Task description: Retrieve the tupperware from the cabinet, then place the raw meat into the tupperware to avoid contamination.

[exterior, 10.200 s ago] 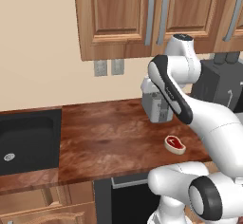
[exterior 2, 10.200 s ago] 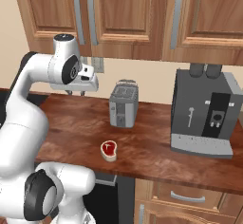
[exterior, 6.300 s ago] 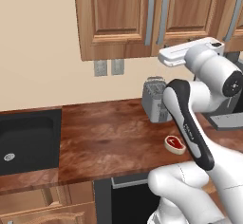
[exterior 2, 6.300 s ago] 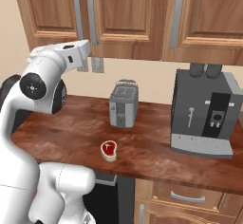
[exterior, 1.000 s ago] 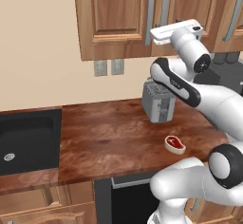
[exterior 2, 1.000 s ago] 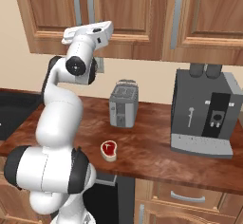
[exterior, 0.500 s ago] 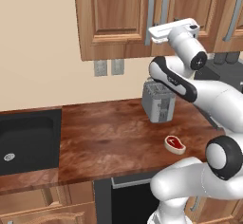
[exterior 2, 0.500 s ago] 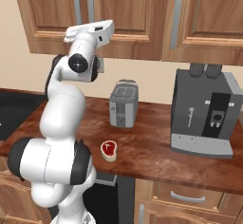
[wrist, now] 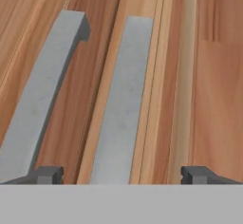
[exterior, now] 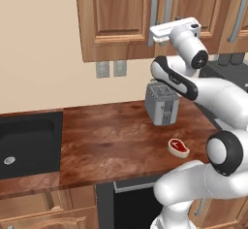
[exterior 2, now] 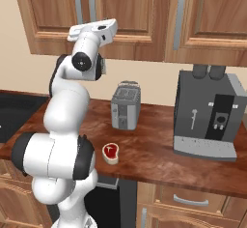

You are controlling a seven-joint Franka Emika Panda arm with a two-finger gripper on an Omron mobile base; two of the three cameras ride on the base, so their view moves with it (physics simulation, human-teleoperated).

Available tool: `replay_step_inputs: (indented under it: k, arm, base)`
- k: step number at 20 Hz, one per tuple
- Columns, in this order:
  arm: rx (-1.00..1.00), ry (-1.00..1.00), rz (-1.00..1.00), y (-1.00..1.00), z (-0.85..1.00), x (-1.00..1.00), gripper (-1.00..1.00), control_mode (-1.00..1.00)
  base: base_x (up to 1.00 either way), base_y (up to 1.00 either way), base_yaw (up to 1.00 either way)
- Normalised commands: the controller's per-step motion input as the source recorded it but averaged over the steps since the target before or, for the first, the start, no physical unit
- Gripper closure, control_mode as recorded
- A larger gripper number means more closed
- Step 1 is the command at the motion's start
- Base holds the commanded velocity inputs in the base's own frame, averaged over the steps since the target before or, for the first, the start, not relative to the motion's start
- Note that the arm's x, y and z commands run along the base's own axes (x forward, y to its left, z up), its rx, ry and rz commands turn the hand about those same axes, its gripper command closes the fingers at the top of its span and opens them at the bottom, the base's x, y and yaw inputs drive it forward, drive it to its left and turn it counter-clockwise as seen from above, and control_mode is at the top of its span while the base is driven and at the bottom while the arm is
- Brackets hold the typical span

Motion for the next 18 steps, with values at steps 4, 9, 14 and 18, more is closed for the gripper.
replay_step_inputs:
  k: [4,9,14,18]
  arm:
    - [0.00,0.00,0.00,0.00,0.00,0.18,-1.00,-1.00]
    - [0.00,0.00,0.00,0.00,0.00,0.18,-1.00,-1.00]
    - [0.00,0.00,0.00,0.00,0.00,0.17,-1.00,-1.00]
    - [0.00,0.00,0.00,0.00,0.00,0.17,1.00,-1.00]
  base:
    - [0.00,0.00,0.00]
    - [0.00,0.00,0.00]
    - [0.00,0.00,0.00]
    - [0.00,0.00,0.00]
